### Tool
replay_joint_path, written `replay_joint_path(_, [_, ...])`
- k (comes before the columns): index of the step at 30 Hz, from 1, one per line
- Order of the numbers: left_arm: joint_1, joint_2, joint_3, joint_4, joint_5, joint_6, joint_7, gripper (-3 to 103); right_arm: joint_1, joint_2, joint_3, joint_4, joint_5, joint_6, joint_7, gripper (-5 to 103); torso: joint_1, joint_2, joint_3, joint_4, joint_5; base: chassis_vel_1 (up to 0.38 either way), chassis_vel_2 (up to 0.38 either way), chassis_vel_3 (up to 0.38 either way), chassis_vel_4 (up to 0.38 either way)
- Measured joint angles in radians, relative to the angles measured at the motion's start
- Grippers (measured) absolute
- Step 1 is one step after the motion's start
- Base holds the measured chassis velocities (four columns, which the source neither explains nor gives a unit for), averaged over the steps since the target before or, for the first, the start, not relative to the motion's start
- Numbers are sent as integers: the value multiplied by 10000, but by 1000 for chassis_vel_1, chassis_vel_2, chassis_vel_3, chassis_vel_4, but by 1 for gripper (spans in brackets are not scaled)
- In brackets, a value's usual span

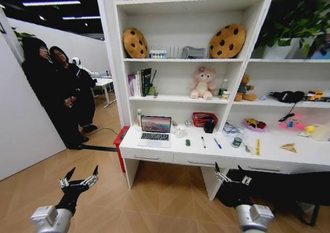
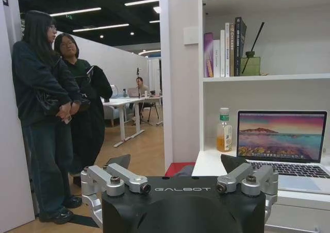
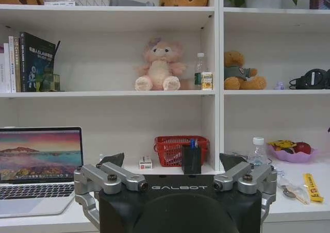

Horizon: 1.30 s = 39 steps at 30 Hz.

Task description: Organize the objects on the table.

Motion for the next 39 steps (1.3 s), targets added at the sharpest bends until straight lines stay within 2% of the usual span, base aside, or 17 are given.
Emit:
replay_joint_path(24, [95,-20,-12,-134,-50,-3,22,99,9,102,9,90,272,-572,75,100,0,0,0,1,0,0,0,0,0])
replay_joint_path(36, [214,8,28,-247,35,4,67,99,6,105,1,39,356,-545,119,100,-1,0,-1,1,0,0,0,0,0])
replay_joint_path(39, [283,192,80,-277,168,5,137,99,53,84,-41,29,356,-493,117,100,-6,2,-1,1,1,-40,42,55,-35])
